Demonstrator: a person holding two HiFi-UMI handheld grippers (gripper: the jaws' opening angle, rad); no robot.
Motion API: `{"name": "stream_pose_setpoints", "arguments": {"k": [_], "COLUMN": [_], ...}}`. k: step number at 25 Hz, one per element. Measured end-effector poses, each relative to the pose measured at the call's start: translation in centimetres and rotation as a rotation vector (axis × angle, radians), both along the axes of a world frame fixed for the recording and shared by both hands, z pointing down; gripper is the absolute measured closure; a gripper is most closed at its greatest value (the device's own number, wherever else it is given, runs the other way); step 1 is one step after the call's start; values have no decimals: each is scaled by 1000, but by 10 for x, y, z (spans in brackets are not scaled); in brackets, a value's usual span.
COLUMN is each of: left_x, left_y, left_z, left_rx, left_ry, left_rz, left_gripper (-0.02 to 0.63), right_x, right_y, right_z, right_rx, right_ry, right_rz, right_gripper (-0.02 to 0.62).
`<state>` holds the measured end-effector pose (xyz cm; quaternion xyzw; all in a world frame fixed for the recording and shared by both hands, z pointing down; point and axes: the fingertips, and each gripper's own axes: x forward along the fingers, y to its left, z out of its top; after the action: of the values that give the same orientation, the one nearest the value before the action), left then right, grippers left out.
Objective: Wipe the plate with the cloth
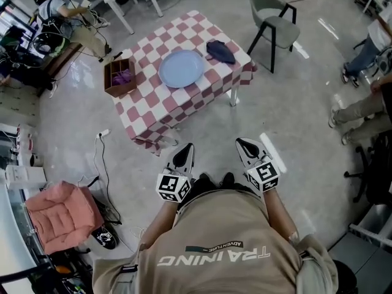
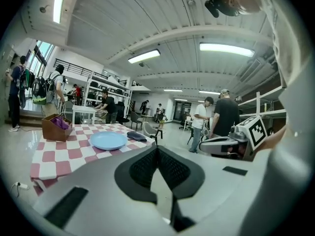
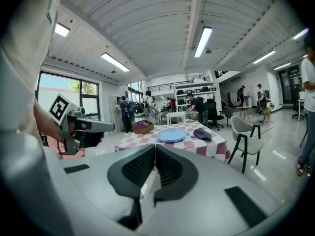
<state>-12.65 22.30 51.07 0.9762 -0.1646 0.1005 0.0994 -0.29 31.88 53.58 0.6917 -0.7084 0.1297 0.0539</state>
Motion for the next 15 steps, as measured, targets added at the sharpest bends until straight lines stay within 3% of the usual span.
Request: {"name": "stream_pose_setpoints", "arguments": {"k": [10, 15], "left_x": [18, 38], "left_y": [-41, -75], "left_z": [5, -4], "left_rx": [-10, -2], "left_ry": [3, 41], "left_rz": [27, 66], "left_gripper": [594, 594], "right_x": [17, 30], "right_y": [-40, -77], "right_z": [2, -15], "right_rx": [-10, 2], "right_ry": [7, 53], "right_rz": [24, 33], "right_gripper": [577, 577]}}
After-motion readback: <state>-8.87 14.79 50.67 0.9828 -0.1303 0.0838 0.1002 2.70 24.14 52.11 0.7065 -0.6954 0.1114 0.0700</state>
